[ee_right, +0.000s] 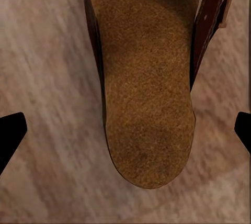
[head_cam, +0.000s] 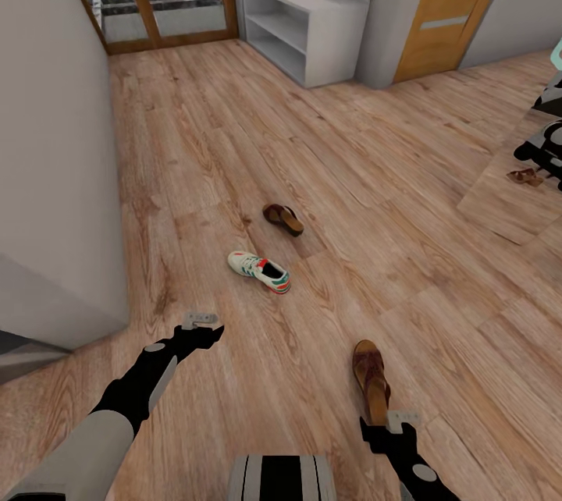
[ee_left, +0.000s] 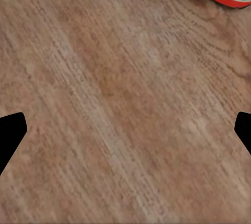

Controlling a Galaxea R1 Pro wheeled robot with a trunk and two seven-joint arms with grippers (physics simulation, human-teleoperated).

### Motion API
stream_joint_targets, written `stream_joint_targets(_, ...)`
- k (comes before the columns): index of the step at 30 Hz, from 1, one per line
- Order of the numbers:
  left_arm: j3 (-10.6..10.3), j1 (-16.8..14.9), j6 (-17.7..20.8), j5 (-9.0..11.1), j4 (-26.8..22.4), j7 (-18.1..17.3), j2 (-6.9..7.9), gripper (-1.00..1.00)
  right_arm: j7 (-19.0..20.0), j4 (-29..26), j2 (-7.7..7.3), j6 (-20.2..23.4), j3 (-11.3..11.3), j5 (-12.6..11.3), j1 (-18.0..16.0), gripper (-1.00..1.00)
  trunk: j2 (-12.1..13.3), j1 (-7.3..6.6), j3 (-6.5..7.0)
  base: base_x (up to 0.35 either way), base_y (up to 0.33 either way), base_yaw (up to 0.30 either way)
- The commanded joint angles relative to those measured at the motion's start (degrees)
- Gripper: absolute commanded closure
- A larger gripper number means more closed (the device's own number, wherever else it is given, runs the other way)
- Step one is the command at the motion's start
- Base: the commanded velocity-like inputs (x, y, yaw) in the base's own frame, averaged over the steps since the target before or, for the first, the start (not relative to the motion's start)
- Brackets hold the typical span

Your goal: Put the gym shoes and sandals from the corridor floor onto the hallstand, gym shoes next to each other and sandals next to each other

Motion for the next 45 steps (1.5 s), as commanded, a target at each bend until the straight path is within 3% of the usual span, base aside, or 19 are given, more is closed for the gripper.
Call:
stream_joint_targets(1,-0.1,0.0,0.34,0.13,-0.11,-0.09,0.03,-1.0,-0.03,-0.4,-0.01,-0.18,-0.04,0.01,-0.02,-1.0,-0.01,-0.01,-0.04,0.0,0.0,0.0)
stream_joint_targets(14,-0.1,0.0,0.41,0.13,-0.15,-0.1,0.06,-1.0,-0.04,-3.07,-0.05,-0.24,-0.06,0.02,-0.02,-1.0,-0.01,-0.01,-0.04,0.0,0.0,0.0)
stream_joint_targets(24,-0.03,-0.1,0.56,0.13,-0.31,-2.41,0.1,-1.0,-0.02,-3.25,-0.42,-0.35,-0.08,-0.05,-0.02,-1.0,-0.15,0.25,-2.26,0.0,0.0,0.0)
stream_joint_targets(42,-0.02,-0.2,0.56,0.13,-0.42,-2.82,0.11,-1.0,-0.04,-3.35,-0.55,-0.35,-0.09,-0.07,-0.02,-1.0,-0.39,0.71,-7.43,0.0,0.0,0.0)
stream_joint_targets(45,-0.02,-0.15,0.53,0.13,-0.42,-2.82,0.11,-1.0,-0.04,-3.35,-0.52,-0.35,-0.09,-0.08,-0.02,-1.0,-0.39,0.71,-7.5,0.0,0.0,0.0)
